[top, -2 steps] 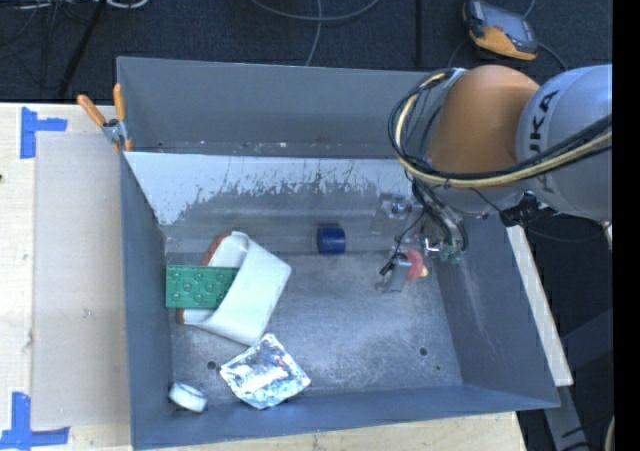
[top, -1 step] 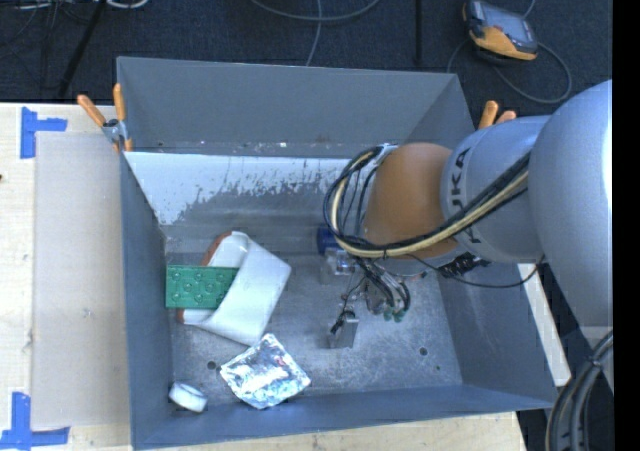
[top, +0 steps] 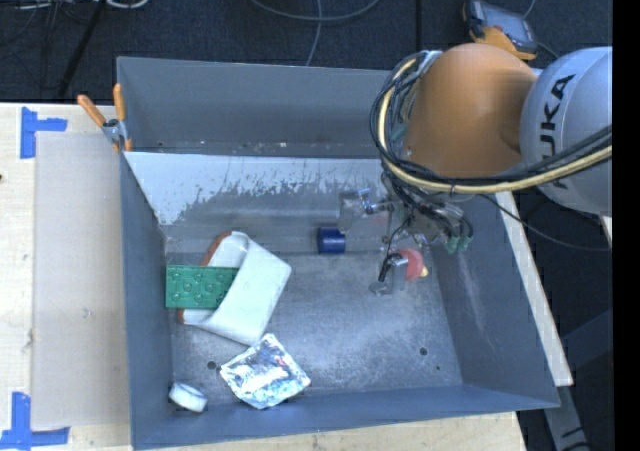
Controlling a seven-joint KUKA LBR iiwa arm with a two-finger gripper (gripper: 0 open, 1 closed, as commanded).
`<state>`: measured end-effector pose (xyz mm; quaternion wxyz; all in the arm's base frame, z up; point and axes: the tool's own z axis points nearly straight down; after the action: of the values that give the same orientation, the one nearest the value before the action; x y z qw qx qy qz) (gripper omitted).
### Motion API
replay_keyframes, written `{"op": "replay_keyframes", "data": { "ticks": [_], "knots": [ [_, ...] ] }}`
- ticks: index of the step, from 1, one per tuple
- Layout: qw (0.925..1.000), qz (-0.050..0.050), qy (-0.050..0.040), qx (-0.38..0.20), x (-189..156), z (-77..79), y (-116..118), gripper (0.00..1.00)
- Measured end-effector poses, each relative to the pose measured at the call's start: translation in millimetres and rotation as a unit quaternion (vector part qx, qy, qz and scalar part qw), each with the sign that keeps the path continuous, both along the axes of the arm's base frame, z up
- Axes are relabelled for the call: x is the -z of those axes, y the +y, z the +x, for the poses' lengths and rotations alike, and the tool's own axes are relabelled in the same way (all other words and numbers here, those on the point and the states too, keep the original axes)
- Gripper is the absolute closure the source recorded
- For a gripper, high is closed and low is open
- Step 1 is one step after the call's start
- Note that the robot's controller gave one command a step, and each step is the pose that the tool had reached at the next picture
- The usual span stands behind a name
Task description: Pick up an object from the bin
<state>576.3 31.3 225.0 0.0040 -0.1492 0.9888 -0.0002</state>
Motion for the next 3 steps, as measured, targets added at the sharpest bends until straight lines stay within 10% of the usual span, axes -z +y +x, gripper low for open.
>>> {"op": "replay_keyframes", "data": {
  "ticks": [1,2,3],
  "knots": [
    [0.9989,0.000,0.0086,-0.047,123,-20.0,-11,0.00],
    [0.7155,-0.002,0.0023,-0.699,61,-29.6,-51,0.00],
    [0.7077,0.002,0.0053,-0.707,130,-40.7,-7,0.00]
  ]
}}
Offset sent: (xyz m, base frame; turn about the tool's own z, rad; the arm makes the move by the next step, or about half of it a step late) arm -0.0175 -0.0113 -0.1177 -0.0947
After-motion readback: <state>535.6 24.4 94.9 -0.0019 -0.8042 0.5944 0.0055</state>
